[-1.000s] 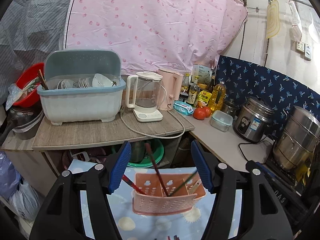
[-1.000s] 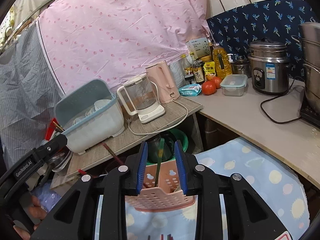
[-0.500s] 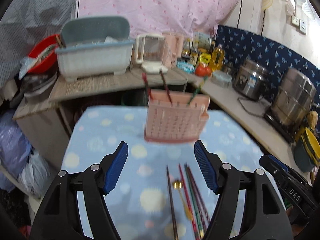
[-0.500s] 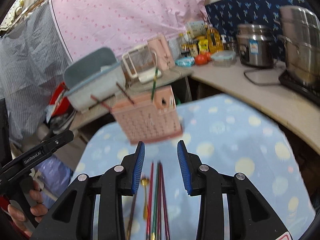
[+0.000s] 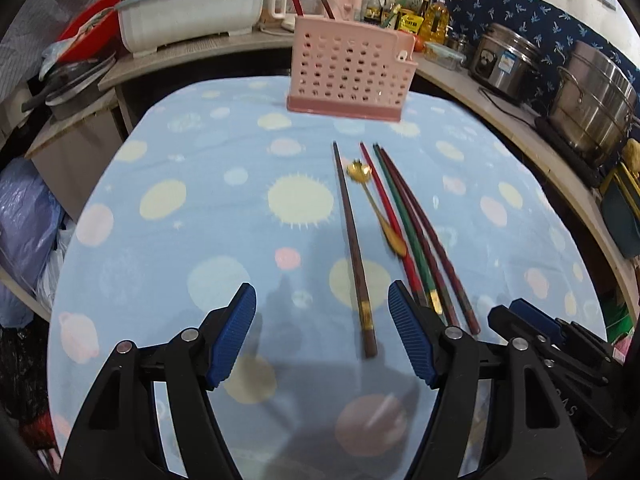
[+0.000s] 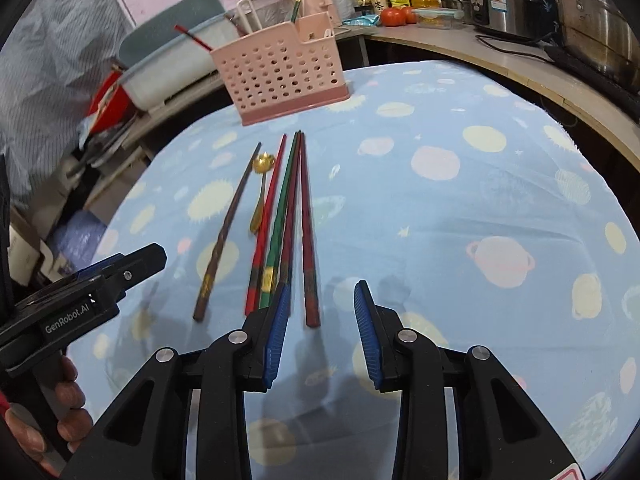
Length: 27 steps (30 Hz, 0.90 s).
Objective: Organize utensils
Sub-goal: 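Move both open tools back down to the remaining chopsticks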
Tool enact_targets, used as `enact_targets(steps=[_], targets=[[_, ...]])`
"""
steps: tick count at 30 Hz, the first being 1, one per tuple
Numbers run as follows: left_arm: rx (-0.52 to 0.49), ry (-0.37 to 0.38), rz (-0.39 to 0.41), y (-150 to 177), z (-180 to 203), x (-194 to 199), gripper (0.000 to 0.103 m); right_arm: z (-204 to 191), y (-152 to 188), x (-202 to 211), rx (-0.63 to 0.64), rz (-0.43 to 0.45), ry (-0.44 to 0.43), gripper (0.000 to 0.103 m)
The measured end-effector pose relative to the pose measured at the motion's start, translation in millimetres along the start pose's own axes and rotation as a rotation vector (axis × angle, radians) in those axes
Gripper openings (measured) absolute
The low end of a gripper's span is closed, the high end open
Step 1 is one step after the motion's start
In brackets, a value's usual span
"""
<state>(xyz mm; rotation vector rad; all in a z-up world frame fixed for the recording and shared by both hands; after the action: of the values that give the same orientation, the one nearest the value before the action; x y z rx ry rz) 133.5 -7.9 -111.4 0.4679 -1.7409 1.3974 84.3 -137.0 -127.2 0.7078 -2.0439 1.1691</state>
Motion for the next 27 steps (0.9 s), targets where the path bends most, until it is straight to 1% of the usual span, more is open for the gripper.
enact_targets(steps=[4, 14, 18, 23, 25, 27], targets=[[-0.005, 0.002, -0.009, 12, 6, -4, 0.065, -3, 7, -6, 0.023, -0.001, 0.006, 0.031], [-0.023, 0.006, -0.021, 20, 15, -20, 0.064, 3, 5, -22, 0.023, -0.010, 0.030, 0.021], [-0.025, 0.002, -0.036, 21, 17, -29, 0.057, 2, 5, -24, 0.025, -0.008, 0.030, 0.021], [-0.041, -0.019, -0.031, 20, 17, -33, 0.053, 1, 4, -26, 0.031, -0.003, 0.033, 0.021], [-0.049, -0.028, -0.029, 21, 17, -33, 0.050, 0, 4, -27, 0.036, 0.000, 0.037, 0.021], [-0.053, -0.037, -0.026, 21, 16, -33, 0.043, 0, 4, -27, 0.045, 0.005, 0.044, 0.020]])
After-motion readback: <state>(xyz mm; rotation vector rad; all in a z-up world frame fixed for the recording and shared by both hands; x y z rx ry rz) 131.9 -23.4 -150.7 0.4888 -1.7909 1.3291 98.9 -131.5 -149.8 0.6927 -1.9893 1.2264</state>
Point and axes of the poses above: each gripper's, at about its wrist camera, not at the fingertips, and x roughly against the way its jaws point, z to its right, y to its underside, the point moved 10 cm from there along -x, roughly the way its jaws point, and after that the axes turned 15 degrees about -x, right-handed, at the moved point
